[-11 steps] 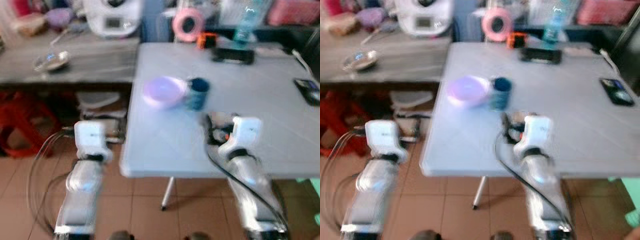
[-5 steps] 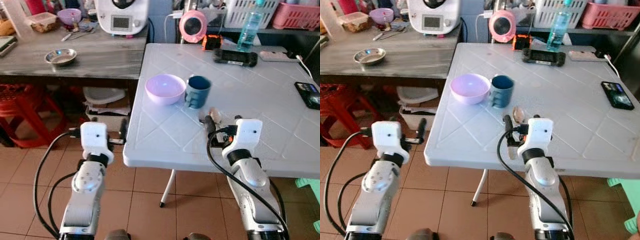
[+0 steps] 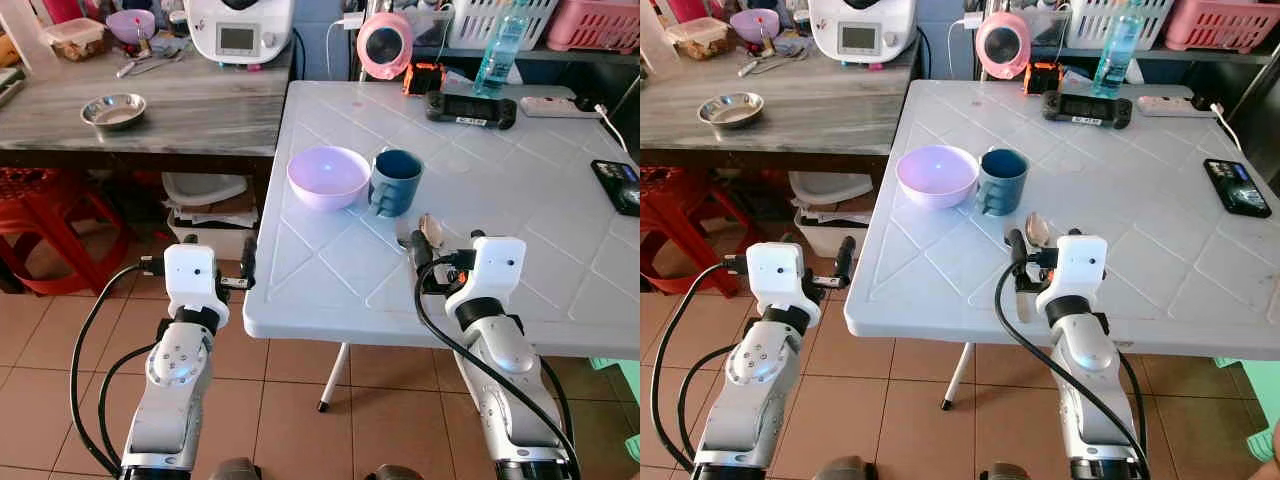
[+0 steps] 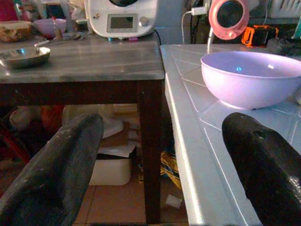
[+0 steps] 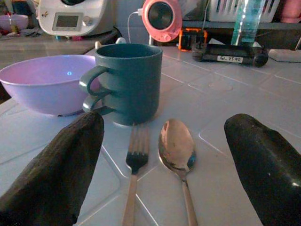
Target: Setting the table
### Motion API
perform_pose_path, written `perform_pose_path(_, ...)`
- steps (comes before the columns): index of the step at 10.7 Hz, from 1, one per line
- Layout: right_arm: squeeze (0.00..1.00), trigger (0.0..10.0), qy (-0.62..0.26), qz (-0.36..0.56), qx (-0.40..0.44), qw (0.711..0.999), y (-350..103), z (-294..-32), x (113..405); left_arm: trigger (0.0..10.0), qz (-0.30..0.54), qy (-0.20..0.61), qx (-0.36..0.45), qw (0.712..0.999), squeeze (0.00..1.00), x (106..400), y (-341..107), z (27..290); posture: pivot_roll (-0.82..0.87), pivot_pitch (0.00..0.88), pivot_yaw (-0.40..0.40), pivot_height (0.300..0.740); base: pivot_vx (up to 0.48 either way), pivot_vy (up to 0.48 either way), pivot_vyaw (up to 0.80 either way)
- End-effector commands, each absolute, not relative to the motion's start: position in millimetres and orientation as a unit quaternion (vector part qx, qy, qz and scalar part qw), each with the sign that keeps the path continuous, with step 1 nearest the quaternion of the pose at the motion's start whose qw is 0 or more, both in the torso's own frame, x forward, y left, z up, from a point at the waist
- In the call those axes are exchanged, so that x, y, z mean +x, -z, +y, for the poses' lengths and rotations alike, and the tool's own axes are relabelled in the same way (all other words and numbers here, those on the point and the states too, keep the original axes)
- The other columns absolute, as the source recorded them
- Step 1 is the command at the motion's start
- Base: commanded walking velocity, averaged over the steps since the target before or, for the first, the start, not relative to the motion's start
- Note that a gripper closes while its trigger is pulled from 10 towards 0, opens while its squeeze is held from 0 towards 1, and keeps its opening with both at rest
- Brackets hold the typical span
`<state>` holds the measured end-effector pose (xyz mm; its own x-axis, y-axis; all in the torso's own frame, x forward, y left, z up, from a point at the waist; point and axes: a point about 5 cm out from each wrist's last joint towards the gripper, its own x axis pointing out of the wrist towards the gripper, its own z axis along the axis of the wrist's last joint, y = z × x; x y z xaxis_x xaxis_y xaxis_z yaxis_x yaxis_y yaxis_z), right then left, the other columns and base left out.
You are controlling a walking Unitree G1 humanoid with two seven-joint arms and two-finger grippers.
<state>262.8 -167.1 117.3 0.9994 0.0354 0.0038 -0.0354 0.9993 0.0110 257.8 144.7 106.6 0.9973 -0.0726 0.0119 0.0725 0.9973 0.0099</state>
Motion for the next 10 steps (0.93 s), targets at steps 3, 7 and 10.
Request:
perform_pose_path(3,0.0,10.0,-0.032,-0.031,-0.009,0.999,-128.0,-162.8,266.4,10.0,-0.015,0.041,0.013,0.999,0.0,263.2,-110.0,144.5,0.01,0.0,0.018,0.74,0.0,0.0,0.26)
perform_pose_path(7,0.0,10.0,-0.046,-0.038,-0.017,0.998,-129.9,-159.5,266.3,10.0,-0.019,0.046,0.012,0.999,0.0,265.0,-110.9,142.8,0.0,0.0,0.02,0.74,0.0,0.0,0.77)
perform_pose_path(10,0.0,10.0,-0.049,-0.049,-0.032,0.997,-133.3,-158.2,267.8,10.0,-0.026,0.062,0.006,0.998,0.0,263.8,-112.7,139.4,0.0,0.0,0.017,0.74,0.226,0.0,0.0)
